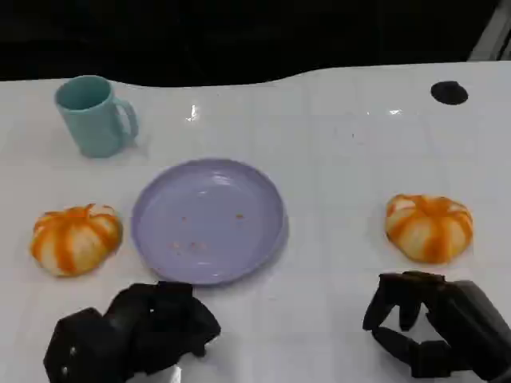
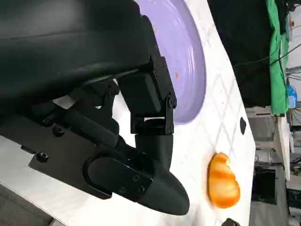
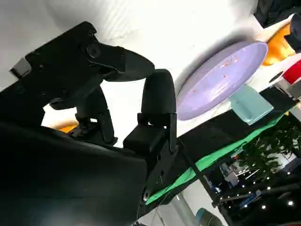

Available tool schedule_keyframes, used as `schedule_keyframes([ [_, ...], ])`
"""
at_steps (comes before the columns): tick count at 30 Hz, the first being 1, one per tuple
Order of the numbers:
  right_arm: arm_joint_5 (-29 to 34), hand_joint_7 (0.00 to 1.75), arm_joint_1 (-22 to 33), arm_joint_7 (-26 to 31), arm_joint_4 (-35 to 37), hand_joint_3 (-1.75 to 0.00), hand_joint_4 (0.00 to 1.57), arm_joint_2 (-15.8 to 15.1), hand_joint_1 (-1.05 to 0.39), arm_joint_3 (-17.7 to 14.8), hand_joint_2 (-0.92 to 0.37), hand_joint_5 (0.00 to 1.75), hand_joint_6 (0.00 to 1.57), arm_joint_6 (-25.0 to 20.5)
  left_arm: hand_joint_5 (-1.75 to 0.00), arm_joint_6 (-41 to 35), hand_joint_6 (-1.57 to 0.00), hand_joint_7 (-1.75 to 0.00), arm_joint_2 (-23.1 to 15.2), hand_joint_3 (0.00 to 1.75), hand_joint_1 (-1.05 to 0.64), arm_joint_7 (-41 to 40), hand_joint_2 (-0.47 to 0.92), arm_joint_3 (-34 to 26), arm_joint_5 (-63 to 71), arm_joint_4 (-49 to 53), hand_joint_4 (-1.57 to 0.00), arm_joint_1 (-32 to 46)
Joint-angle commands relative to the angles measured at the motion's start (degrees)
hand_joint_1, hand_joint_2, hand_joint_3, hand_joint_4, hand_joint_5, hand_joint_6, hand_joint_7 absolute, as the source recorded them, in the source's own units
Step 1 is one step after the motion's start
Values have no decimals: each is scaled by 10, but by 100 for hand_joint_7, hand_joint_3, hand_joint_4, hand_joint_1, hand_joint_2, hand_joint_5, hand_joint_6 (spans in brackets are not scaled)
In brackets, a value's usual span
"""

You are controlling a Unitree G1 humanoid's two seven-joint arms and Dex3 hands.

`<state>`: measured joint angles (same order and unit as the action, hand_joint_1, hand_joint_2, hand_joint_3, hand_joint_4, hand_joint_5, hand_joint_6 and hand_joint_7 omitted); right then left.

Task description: Grasp the bread from the table and place it into the plate.

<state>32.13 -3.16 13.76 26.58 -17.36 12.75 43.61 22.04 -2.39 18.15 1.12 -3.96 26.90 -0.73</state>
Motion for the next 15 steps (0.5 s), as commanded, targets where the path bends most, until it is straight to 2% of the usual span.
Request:
schedule_keyframes([
  [1, -10, 127, 3, -3, -2, -89, 69, -8, -33, -2, -54, 167, 71, 0, -155, 2, -128, -77, -7, 0, -104, 3, 86, -6, -6, 6, -87, 0],
  [15, -11, 124, 2, -5, -2, -88, 70, -8, -32, -2, -54, 164, 73, 1, -156, -3, -128, -79, -7, 0, -103, 0, 86, -5, -5, 0, -87, 1],
])
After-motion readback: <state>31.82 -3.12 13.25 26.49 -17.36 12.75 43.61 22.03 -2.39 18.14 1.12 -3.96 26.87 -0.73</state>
